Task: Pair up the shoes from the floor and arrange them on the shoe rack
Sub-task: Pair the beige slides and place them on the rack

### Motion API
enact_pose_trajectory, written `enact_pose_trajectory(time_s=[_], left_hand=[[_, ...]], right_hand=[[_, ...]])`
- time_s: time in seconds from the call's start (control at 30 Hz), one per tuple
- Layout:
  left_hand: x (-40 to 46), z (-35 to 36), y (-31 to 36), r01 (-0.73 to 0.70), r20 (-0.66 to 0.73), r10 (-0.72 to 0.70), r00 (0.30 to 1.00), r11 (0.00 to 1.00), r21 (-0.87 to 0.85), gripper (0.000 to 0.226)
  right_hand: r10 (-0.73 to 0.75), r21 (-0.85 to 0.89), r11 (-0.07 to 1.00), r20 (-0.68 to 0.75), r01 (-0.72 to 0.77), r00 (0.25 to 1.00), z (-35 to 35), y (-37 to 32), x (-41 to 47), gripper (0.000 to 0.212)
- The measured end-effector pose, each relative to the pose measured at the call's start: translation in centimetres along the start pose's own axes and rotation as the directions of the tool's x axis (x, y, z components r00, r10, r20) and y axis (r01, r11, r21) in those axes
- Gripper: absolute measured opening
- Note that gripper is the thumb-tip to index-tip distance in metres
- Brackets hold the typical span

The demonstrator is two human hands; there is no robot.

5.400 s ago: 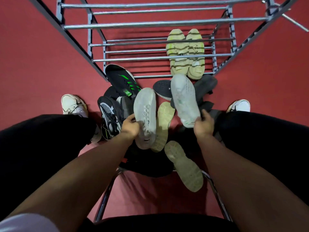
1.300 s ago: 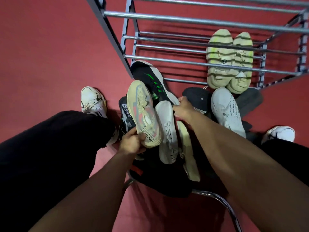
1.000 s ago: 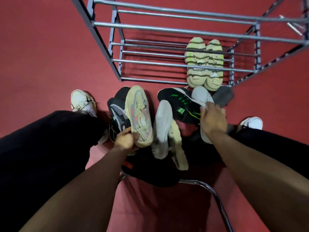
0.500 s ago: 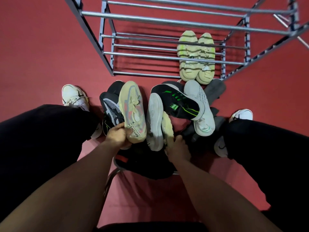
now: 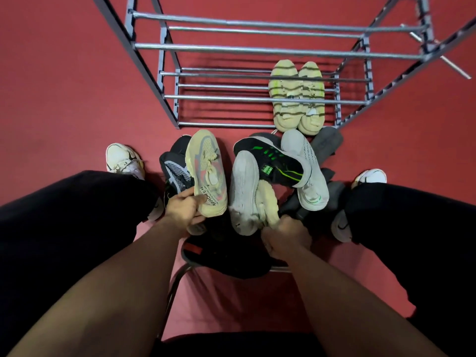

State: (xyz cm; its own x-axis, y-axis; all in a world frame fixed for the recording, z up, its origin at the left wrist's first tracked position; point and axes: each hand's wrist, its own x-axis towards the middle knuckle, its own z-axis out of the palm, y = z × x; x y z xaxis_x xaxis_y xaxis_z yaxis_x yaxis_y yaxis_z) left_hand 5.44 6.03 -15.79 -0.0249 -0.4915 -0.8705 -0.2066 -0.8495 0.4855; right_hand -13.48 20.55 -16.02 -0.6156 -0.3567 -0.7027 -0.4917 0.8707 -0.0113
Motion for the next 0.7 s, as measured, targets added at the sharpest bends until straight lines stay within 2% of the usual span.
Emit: enact_pose_trajectory(time_s=[0.1, 0.17, 0.2, 0.27, 0.3, 0.33, 0.43, 0.53, 0.63, 0.7], left_hand=[[-1.0, 0.5, 0.9, -0.065, -0.060, 0.062, 0.996, 0.997, -0.048, 0.036], [-1.8, 0.5, 1.9, -0.087, -0.087, 0.081, 0.993, 0.993, -0.076, 0.035], [-2.0, 0.4, 2.4, -0.095, -0.084, 0.087, 0.993, 0.991, -0.094, 0.034], [-2.1, 0.2, 3.5, -0.121, -0.058, 0.114, 0.992, 0.983, -0.137, 0.034], [-2.0, 0.2, 4.1, -0.134, -0.044, 0.130, 0.991, 0.981, -0.140, 0.033], [-1.8, 0.1, 4.8, -0.149, -0.029, 0.146, 0.989, 0.979, -0.136, 0.033], [-0.9, 0.0, 6.4, -0.176, 0.000, 0.177, 0.984, 0.978, -0.111, 0.033], [1.0, 0.1, 7.6, -0.170, -0.001, 0.171, 0.985, 0.982, -0.086, 0.033], [3.9, 0.8, 9.2, -0.181, -0.008, 0.181, 0.983, 0.983, -0.018, 0.033], [6.1, 1.3, 10.1, -0.194, -0.012, 0.194, 0.981, 0.981, 0.006, 0.033]], right_hand=[[0.071, 0.130, 0.989, 0.029, -0.074, 0.997, -3.9, -1.1, -1.4, 0.055], [0.055, 0.314, 0.946, 0.078, -0.076, 0.995, -6.0, -2.0, -1.8, 0.058], [0.005, 0.452, 0.890, 0.121, -0.060, 0.993, -6.6, -2.4, -1.9, 0.060], [-0.165, 0.723, 0.687, 0.245, -0.067, 0.956, -7.5, -3.1, -1.9, 0.043], [-0.240, 0.796, 0.598, 0.288, -0.093, 0.927, -7.7, -3.4, -1.7, 0.030], [-0.293, 0.825, 0.555, 0.309, -0.102, 0.905, -7.8, -3.8, -1.1, 0.026], [-0.327, 0.783, 0.621, 0.302, -0.037, 0.895, -8.5, -6.0, 1.1, 0.039], [-0.315, 0.736, 0.677, 0.290, -0.001, 0.903, -9.5, -8.5, 4.0, 0.028], [-0.276, 0.621, 0.783, 0.293, 0.037, 0.915, -9.1, -10.2, 7.6, 0.016], [-0.264, 0.591, 0.805, 0.276, 0.054, 0.924, -8.0, -10.6, 10.1, 0.016]])
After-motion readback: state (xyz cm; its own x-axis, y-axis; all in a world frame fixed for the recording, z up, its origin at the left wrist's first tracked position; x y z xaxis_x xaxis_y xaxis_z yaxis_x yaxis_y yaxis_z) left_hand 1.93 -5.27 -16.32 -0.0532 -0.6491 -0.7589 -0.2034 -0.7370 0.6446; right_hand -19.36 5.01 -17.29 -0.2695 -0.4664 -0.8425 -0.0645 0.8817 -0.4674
